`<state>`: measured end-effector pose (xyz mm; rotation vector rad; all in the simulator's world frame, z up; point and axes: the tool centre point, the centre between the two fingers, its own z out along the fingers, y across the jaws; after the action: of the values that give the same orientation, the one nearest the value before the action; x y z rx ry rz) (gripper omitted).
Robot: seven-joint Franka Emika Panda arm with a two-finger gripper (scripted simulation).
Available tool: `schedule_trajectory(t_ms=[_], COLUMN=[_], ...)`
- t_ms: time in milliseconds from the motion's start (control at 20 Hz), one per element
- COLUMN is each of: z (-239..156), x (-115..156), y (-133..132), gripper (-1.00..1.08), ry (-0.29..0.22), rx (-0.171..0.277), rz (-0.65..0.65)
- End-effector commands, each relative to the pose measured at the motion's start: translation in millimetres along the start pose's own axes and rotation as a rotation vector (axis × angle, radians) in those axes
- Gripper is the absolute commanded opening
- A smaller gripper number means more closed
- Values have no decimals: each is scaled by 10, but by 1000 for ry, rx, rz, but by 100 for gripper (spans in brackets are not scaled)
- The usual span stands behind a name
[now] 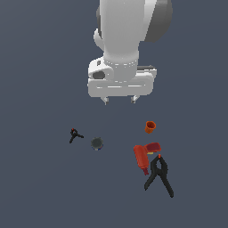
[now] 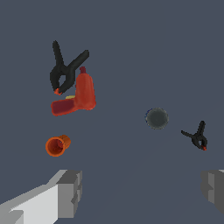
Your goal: Pick up a designated object from a clutter of objects.
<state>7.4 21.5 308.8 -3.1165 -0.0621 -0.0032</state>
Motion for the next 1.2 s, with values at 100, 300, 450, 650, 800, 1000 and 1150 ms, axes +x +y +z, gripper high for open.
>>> schedule_trajectory(t_ms=[100, 300, 450, 650, 800, 1000, 1150], z=[-23, 15, 74, 196, 319, 531, 723], x=[25, 35, 54, 87, 114, 147, 160], y=[22, 57, 119, 242, 370, 591, 794], gripper=[100, 100, 100, 100, 100, 100, 100], ry=[8, 7, 7, 7, 8, 8, 8], rx=[0, 1, 1, 2, 3, 4, 4], rz=[5, -2, -13, -37, -60, -99, -135])
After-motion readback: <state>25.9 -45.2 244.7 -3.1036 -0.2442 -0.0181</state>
